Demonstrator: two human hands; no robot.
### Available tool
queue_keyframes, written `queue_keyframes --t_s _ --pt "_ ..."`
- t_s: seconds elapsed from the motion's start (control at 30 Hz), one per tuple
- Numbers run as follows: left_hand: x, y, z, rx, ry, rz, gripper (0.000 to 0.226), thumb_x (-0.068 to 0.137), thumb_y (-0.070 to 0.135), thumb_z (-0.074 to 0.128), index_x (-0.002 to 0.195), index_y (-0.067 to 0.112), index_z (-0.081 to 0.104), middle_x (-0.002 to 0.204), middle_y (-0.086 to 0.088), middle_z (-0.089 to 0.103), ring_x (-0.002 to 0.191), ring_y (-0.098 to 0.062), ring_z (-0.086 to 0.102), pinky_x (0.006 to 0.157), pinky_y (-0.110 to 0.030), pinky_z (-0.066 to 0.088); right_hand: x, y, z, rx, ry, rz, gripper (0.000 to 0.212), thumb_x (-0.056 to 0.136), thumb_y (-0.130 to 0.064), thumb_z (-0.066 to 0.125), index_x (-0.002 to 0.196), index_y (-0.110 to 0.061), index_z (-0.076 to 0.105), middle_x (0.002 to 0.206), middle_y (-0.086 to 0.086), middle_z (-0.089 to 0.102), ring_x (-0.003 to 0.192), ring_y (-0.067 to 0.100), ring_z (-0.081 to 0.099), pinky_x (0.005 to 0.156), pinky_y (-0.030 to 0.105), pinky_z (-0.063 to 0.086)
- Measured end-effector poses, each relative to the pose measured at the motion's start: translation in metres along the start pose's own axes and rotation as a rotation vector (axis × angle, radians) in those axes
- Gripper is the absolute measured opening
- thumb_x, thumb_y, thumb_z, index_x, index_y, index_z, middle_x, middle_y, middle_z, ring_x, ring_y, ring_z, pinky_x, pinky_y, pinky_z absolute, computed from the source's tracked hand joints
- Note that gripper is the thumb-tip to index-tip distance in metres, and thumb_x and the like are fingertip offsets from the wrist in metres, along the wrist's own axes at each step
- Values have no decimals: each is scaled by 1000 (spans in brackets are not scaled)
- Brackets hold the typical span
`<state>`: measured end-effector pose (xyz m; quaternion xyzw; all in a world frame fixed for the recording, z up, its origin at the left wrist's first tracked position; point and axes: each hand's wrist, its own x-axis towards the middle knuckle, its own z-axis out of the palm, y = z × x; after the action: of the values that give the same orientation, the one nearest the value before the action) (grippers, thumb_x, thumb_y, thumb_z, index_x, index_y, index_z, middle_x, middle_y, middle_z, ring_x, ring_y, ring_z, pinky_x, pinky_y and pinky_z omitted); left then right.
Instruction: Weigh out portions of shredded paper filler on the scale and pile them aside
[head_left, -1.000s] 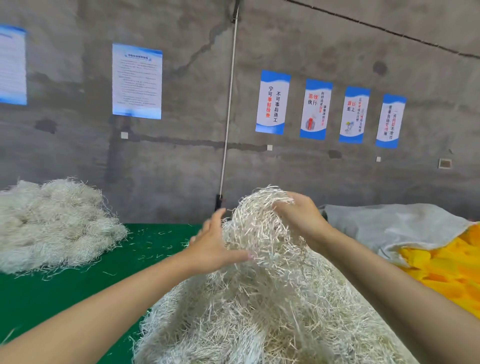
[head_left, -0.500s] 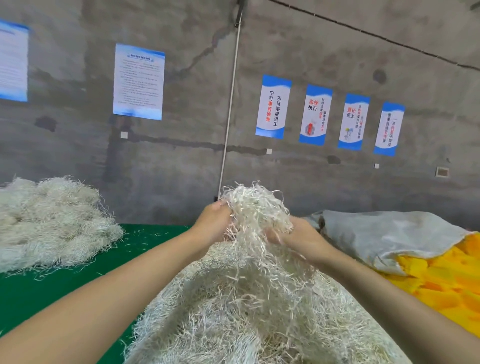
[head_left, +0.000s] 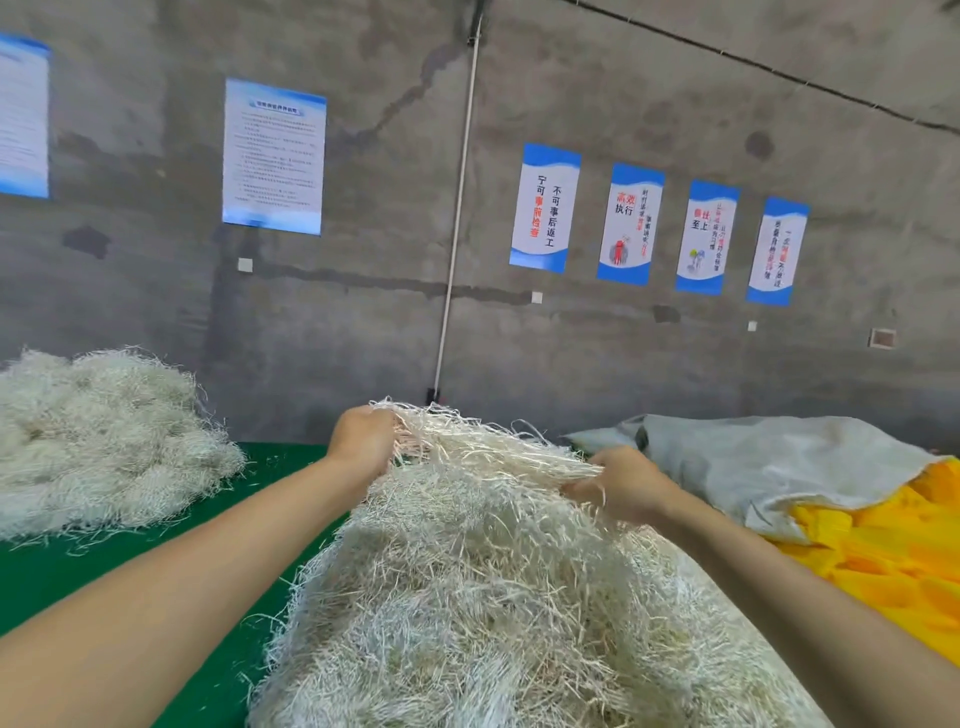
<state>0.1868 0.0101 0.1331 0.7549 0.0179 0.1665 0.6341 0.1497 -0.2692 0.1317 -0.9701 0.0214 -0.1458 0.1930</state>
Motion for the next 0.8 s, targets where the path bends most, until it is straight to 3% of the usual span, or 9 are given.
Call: queue_keyframes --t_s 0.1,0.23,0.33,0.43,0.5,0.57,0.67,0.73,0.8 --pt "9 -6 -6 -57 78 -54 28 96 7 37 71 12 48 62 -5 38 57 -20 34 70 -33 40 -3 7 -1 -11 33 9 40 83 -51 72 95 -13 71 82 2 73 76 21 69 67 33 54" --pt "2 -7 -9 -157 -88 -78 15 94 4 48 95 13 61 85 -6 56 70 -19 47 74 -34 45 -11 7 -3 283 22 95 23 85 -23 72 69 -10 62 62 5 58 47 15 53 47 23 38" --pt "-20 2 -5 -27 -391 72 64 80 8 61 139 28 45 134 0 47 111 -21 48 92 -37 39 -19 4 -4 635 53 160 16 86 -15 65 71 -15 61 58 5 52 48 15 46 44 18 30" --pt "-43 13 4 49 -576 131 96 65 39 67 148 40 20 151 7 25 126 -15 33 96 -38 29 -22 -4 -4 723 60 166 17 88 -23 63 74 -15 57 43 -5 43 36 8 35 40 16 25" --pt "-57 10 16 224 -687 217 109 62 68 73 147 51 8 158 10 17 136 -15 31 101 -35 30 -21 -11 -2 739 66 150 25 89 -33 62 82 -9 62 56 6 60 54 13 48 54 24 35" --pt "-67 -4 28 420 -709 256 116 62 77 71 147 51 -3 161 3 19 142 -18 31 106 -34 31 -24 -20 -2 807 67 126 35 88 -38 63 97 -6 70 96 24 71 76 22 56 71 35 41" --pt "-63 -29 41 590 -550 388 73 88 51 61 146 26 24 135 -6 55 119 -25 57 100 -38 47 -24 -27 -2 821 91 102 37 83 -38 66 96 -4 71 89 21 70 74 28 63 69 38 48" --pt "-46 -37 38 514 -472 409 28 92 27 55 120 22 51 110 0 63 94 -18 63 89 -41 53 -24 -22 -6 673 134 100 29 85 -33 72 91 -5 72 69 8 70 59 19 63 55 27 48" --pt "-26 -37 26 486 -413 326 24 91 26 58 115 21 56 107 1 63 80 -16 63 76 -33 53 -24 -7 -8 372 156 57 27 82 -34 77 75 -9 69 55 -3 61 49 13 52 48 26 39"
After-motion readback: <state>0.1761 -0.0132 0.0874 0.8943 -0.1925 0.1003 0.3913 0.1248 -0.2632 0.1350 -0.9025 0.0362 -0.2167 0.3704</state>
